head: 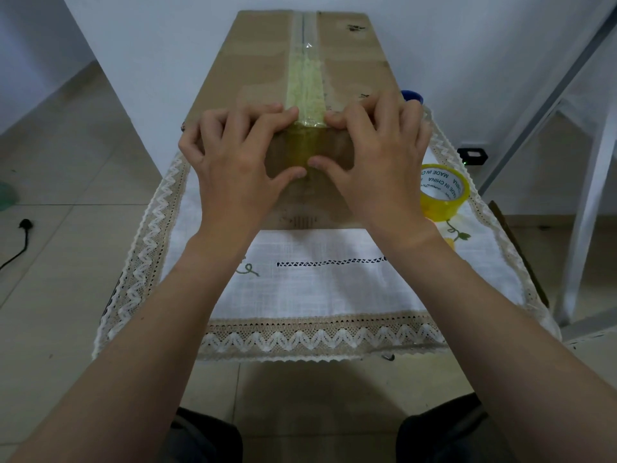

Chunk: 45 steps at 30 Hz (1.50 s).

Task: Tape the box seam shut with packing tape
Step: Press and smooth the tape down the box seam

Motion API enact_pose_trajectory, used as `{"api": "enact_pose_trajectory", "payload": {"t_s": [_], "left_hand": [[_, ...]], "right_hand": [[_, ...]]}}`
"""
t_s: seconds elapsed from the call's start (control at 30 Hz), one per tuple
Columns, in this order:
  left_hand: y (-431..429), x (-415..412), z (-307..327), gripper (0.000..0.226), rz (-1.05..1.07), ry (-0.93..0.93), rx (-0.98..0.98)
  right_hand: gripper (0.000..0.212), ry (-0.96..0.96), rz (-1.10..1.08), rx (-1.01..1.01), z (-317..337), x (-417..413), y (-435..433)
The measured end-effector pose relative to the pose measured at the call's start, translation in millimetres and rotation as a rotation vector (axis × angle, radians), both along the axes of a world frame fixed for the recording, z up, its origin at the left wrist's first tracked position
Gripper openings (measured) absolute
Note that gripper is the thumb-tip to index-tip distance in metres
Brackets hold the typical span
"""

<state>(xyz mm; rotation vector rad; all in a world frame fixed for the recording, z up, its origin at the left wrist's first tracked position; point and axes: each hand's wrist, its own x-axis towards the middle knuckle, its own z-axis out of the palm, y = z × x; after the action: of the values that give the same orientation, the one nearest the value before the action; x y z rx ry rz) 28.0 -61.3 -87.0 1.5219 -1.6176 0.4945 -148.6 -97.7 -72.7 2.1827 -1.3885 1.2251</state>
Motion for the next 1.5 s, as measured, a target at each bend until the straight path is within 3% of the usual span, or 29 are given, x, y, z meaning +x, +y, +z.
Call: {"api": "enact_pose_trajectory", "payload": {"t_s": [0.23, 0.37, 0.6, 0.73, 1.07, 1.5], "left_hand": [[1, 17, -4, 0.09, -0.048, -0.084, 0.073], [3, 21, -4, 0.096, -0.052, -0.118, 0.108], [-3, 6, 0, 0.046, -0.053, 0.089, -0.037], [-7, 1, 2, 0.036, -0.034, 0.139, -0.059], [-8, 11, -6, 0.062, -0.118, 0.074, -0.058], [3, 15, -10, 0.089, 0.0, -0.111, 0.054]], "right_hand": [[0.08, 0.134, 0.013, 0.003, -12, -9, 0], [0.088, 0.17, 0.017, 0.036, -12, -10, 2], [0.062, -0.049, -0.011, 0.024, 0, 5, 5], [0.057, -0.074, -0.092, -0.002, 8, 14, 1], [0.065, 0.027, -0.091, -0.024, -1, 7, -3], [0.08, 0.071, 0.019, -0.02, -18, -6, -2]]}}
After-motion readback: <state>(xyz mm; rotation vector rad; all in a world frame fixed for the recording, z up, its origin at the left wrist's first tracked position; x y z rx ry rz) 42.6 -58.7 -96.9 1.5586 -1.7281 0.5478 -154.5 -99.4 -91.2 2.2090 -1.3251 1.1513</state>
